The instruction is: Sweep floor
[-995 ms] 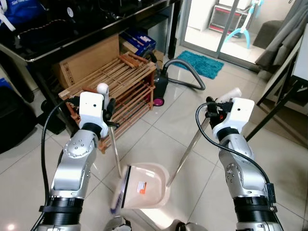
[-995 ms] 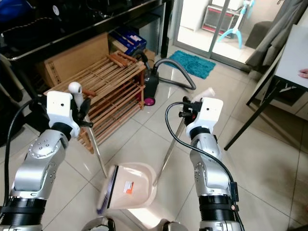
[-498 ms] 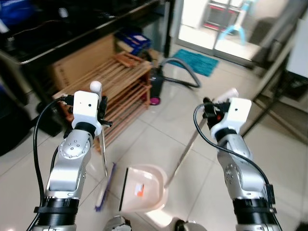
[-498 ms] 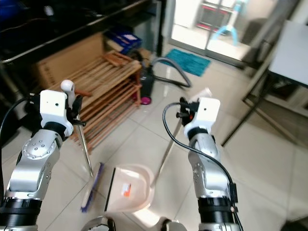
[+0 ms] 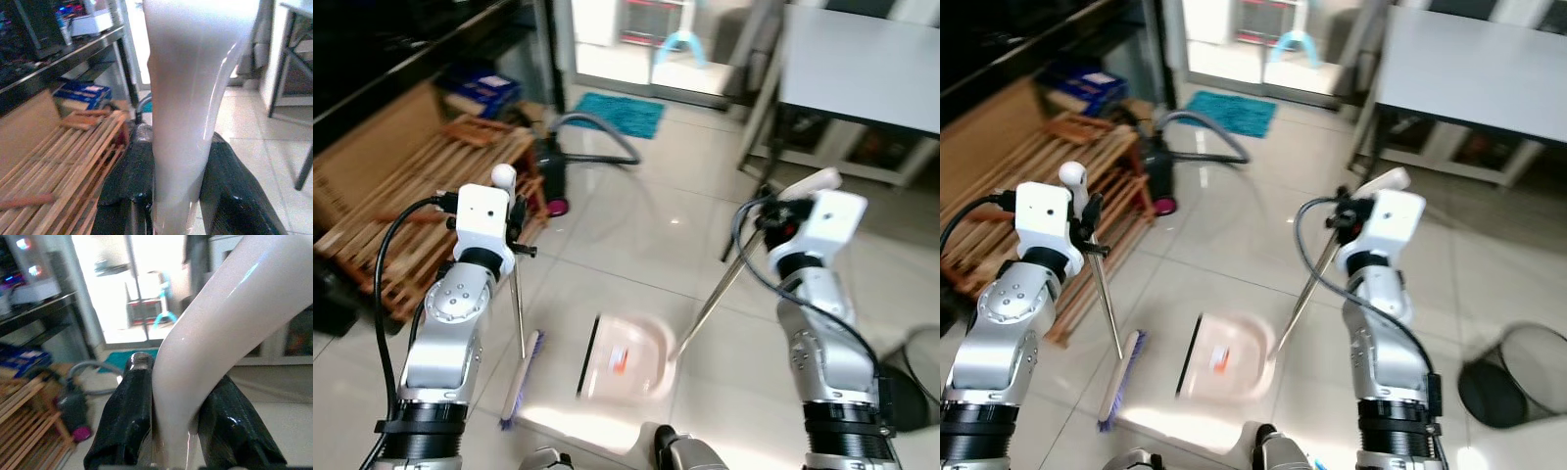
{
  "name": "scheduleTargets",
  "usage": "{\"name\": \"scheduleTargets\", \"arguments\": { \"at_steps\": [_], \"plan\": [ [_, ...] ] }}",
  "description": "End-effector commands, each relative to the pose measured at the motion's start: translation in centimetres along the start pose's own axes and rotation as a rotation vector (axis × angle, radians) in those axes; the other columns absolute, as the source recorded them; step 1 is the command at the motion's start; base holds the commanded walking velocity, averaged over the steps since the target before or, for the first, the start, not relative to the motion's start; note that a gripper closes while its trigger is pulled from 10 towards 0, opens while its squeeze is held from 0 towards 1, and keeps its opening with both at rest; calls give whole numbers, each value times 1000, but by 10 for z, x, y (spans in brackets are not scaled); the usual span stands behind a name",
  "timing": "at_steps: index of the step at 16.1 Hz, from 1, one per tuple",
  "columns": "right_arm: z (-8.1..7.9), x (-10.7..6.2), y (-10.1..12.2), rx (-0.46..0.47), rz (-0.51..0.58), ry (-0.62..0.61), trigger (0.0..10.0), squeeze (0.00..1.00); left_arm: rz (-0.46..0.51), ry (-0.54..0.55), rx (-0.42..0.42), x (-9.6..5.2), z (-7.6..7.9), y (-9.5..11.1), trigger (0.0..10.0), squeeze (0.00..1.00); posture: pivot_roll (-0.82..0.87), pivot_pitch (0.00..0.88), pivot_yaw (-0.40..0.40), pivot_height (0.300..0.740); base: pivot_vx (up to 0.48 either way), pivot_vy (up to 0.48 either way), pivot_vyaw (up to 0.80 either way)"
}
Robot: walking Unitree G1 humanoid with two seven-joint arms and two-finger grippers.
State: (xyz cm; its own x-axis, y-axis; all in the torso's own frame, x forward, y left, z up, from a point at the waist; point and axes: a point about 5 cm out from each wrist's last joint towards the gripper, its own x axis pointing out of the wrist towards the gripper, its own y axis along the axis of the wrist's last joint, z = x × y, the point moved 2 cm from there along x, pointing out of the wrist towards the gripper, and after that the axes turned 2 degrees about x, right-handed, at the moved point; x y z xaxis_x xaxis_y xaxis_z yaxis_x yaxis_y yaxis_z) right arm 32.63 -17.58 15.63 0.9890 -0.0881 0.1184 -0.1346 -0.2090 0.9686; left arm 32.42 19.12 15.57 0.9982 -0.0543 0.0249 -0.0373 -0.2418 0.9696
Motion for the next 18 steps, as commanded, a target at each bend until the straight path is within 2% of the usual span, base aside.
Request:
{"name": "scheduleTargets", "arguments": {
  "at_steps": [1, 5, 10, 18],
  "plan": [
    [0, 2, 16, 21, 63, -14, 10000, 0, 49, 7, 9, 1, -5, 15, 10000, 0, 43, 67, 18, 740, 0, 0, -800],
    [0, -2, 10, 11, 35, -12, 10000, 0, 59, 7, 17, 3, -2, 17, 10000, 0, 39, 73, 19, 740, 0, 62, -800],
    [-3, -4, 2, 2, -14, 2, 10000, 0, 56, 1, 34, 3, -2, 16, 10000, 0, 40, 70, 17, 740, 0, 434, -768],
    [-4, -6, -1, 2, -26, 11, 10000, 0, 56, 0, 49, 4, -1, 14, 10000, 0, 37, 52, 20, 740, 0, 480, 0]
  ]
}}
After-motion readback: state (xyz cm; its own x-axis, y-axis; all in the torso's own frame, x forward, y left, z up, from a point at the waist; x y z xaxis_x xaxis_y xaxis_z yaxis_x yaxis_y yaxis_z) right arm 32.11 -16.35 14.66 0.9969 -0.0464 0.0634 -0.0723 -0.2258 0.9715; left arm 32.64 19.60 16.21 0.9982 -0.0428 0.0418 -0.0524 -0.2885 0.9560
